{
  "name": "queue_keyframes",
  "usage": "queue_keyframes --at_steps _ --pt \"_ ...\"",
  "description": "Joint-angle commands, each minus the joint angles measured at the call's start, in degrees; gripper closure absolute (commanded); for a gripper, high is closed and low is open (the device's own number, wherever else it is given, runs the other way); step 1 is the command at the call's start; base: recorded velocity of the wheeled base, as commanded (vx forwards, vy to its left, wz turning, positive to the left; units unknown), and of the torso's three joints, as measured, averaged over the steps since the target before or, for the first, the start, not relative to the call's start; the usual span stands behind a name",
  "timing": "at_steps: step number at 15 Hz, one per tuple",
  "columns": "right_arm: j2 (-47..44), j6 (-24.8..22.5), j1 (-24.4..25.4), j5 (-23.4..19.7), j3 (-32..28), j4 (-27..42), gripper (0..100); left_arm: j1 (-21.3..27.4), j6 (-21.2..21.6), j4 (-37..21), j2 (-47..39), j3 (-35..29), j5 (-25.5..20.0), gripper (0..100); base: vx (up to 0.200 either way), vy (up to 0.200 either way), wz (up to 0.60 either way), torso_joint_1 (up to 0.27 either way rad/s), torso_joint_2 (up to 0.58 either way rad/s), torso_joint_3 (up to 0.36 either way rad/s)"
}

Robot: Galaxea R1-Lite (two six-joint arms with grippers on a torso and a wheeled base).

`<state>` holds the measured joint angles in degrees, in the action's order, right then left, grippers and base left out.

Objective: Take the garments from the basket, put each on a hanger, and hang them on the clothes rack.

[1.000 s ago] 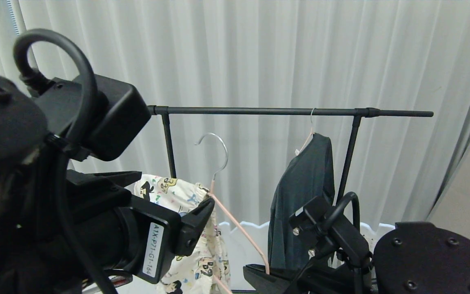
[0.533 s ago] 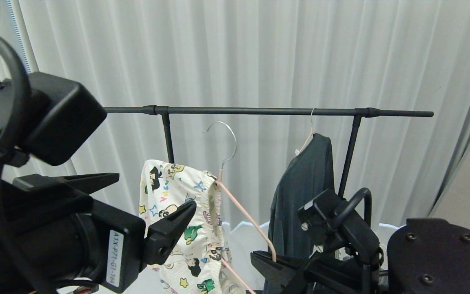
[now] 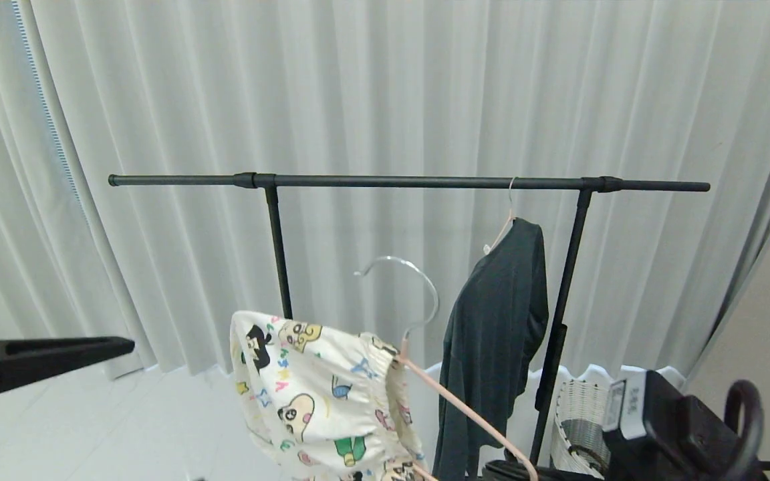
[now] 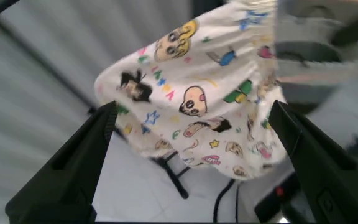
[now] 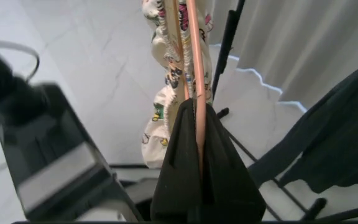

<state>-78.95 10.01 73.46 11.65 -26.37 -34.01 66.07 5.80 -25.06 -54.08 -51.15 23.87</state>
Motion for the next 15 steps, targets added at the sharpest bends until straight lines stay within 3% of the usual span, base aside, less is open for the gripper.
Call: queue_keyframes --at_steps 1,4,5,6,9,12,15 --pt "4.9 -2.6 0.5 -1.7 3.8 0.0 100 0.2 1.8 0.1 5.1 4.7 -3.7 0 0.0 0.0 0.0 0.0 0.0 0.0" --pt "5.9 -4.3 1.7 -3.7 5.3 0.0 100 3.0 1.8 4.2 4.9 9.5 -5.1 0 0.0 0.0 0.0 0.0 0.0 0.0" --pt "6.0 -4.4 3.1 -4.4 5.4 0.0 100 7.7 1.9 11.4 4.8 14.5 -5.8 0 0.0 0.0 0.0 0.0 0.0 0.0" --pt "5.9 -4.4 4.2 -4.8 5.7 0.1 100 9.2 2.3 14.2 4.7 16.7 -7.1 0 0.0 0.0 0.0 0.0 0.0 0.0" --pt "6.2 -5.1 7.7 -5.6 8.5 0.1 100 9.5 6.2 15.4 5.0 18.8 -10.4 0 0.0 0.0 0.0 0.0 0.0 0.0" --pt "6.2 -5.8 11.1 -6.2 9.3 0.2 100 9.5 6.5 15.4 4.9 18.9 -13.1 0 0.0 0.0 0.0 0.0 0.0 0.0" --pt "6.2 -7.1 11.2 -7.3 9.7 0.1 100 9.5 6.5 15.4 5.1 20.9 -15.5 0 0.0 0.0 0.0 0.0 0.0 0.0"
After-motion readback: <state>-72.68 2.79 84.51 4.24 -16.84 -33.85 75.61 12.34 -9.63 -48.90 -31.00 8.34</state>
